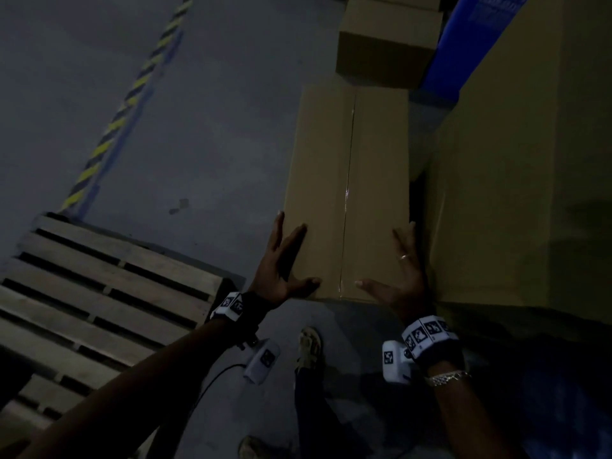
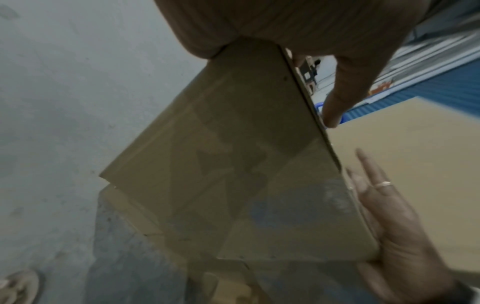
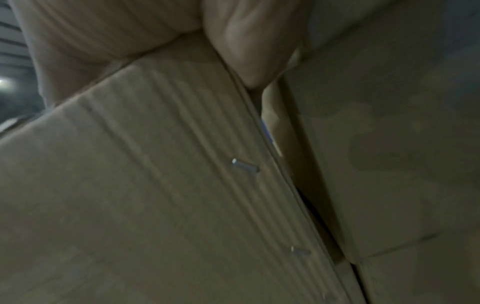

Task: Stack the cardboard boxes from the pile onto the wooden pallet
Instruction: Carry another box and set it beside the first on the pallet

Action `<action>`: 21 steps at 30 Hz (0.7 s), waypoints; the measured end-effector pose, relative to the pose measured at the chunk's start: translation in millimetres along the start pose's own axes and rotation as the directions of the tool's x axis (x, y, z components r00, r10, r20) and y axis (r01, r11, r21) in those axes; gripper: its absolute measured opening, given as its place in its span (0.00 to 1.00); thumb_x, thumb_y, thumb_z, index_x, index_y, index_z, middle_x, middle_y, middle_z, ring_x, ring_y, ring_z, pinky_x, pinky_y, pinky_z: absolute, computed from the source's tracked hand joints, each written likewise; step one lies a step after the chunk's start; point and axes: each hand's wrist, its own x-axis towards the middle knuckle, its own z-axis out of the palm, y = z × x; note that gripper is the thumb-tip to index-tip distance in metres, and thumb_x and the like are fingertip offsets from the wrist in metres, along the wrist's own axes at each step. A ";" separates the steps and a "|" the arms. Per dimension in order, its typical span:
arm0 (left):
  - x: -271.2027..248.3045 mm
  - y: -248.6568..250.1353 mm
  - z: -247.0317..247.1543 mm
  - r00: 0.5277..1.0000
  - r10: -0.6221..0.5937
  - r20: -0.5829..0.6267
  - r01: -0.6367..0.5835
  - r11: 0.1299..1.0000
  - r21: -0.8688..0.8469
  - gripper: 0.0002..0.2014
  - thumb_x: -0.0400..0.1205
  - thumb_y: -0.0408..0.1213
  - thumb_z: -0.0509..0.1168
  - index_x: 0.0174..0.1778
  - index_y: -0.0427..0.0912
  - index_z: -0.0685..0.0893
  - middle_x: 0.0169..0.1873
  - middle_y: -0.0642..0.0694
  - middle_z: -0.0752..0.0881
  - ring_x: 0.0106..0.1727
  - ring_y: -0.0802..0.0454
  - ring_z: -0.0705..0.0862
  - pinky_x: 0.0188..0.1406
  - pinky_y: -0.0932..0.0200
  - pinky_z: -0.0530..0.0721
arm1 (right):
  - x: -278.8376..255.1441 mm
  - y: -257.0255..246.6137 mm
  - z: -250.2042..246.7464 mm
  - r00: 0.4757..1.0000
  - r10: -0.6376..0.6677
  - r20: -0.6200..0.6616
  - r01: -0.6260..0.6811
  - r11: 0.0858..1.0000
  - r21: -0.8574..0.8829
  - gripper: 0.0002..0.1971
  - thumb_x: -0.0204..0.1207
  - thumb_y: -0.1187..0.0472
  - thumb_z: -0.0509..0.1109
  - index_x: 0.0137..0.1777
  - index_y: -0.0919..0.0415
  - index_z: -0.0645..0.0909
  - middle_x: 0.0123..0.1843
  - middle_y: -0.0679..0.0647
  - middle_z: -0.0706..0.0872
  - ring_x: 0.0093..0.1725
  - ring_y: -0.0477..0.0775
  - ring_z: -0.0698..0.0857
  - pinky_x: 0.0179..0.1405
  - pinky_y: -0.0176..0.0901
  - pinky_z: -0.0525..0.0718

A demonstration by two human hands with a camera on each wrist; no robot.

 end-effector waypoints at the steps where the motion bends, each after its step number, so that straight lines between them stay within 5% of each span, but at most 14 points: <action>1: -8.2 4.3 -2.7 1.000 -0.010 -0.013 0.010 1.000 -0.009 0.51 0.70 0.44 0.85 0.86 0.40 0.65 0.89 0.42 0.42 0.90 0.44 0.45 0.86 0.50 0.59 | -3.0 -3.9 0.2 1.000 -0.016 0.023 0.016 1.000 0.005 0.59 0.57 0.52 0.91 0.87 0.49 0.63 0.91 0.45 0.47 0.89 0.43 0.50 0.83 0.35 0.58; 3: -24.5 13.2 -10.1 0.999 -0.029 -0.027 0.028 0.999 -0.023 0.51 0.70 0.46 0.85 0.86 0.40 0.65 0.89 0.44 0.42 0.90 0.44 0.45 0.85 0.38 0.62 | -8.4 -10.5 1.6 0.997 -0.051 0.064 0.050 0.999 0.009 0.56 0.57 0.52 0.90 0.86 0.52 0.65 0.91 0.47 0.50 0.89 0.47 0.54 0.84 0.44 0.62; 7: -57.0 30.5 -29.2 0.997 -0.075 -0.026 0.077 0.995 0.062 0.53 0.68 0.50 0.86 0.85 0.43 0.66 0.89 0.46 0.39 0.90 0.48 0.41 0.84 0.39 0.60 | -20.8 -25.5 9.0 0.990 -0.073 0.118 0.068 0.996 0.051 0.54 0.57 0.53 0.91 0.84 0.51 0.69 0.91 0.45 0.51 0.88 0.45 0.54 0.85 0.59 0.66; 11: -93.8 38.0 -44.2 0.988 -0.141 -0.065 0.146 0.986 0.082 0.53 0.65 0.55 0.86 0.85 0.48 0.68 0.89 0.50 0.37 0.89 0.52 0.42 0.84 0.39 0.59 | -36.7 -43.4 19.9 0.980 -0.133 0.148 0.125 0.990 0.066 0.52 0.58 0.41 0.87 0.83 0.53 0.71 0.90 0.47 0.55 0.89 0.47 0.55 0.84 0.65 0.65; 17: -156.3 55.7 -67.6 0.964 -0.185 -0.193 0.197 0.979 0.046 0.50 0.63 0.56 0.86 0.81 0.51 0.72 0.89 0.47 0.41 0.90 0.51 0.43 0.85 0.43 0.58 | -64.3 -81.1 30.5 0.939 -0.226 0.261 0.217 0.974 0.065 0.51 0.58 0.45 0.88 0.82 0.54 0.72 0.90 0.50 0.55 0.89 0.45 0.55 0.84 0.62 0.68; 19: -182.1 64.3 -75.7 0.953 -0.177 -0.246 0.192 0.981 0.039 0.50 0.63 0.60 0.84 0.80 0.51 0.73 0.89 0.45 0.42 0.89 0.54 0.42 0.85 0.54 0.54 | -76.1 -98.1 33.7 0.914 -0.268 0.304 0.254 0.963 0.086 0.49 0.59 0.49 0.90 0.82 0.50 0.74 0.91 0.46 0.55 0.88 0.48 0.59 0.82 0.61 0.71; 21: -210.3 76.1 -82.9 0.940 -0.149 -0.307 0.172 0.984 0.050 0.50 0.63 0.66 0.81 0.80 0.49 0.74 0.89 0.44 0.42 0.89 0.57 0.41 0.83 0.67 0.52 | -90.3 -119.2 35.3 0.888 -0.319 0.332 0.303 0.948 0.101 0.47 0.59 0.52 0.90 0.80 0.48 0.76 0.90 0.46 0.56 0.86 0.40 0.61 0.82 0.46 0.70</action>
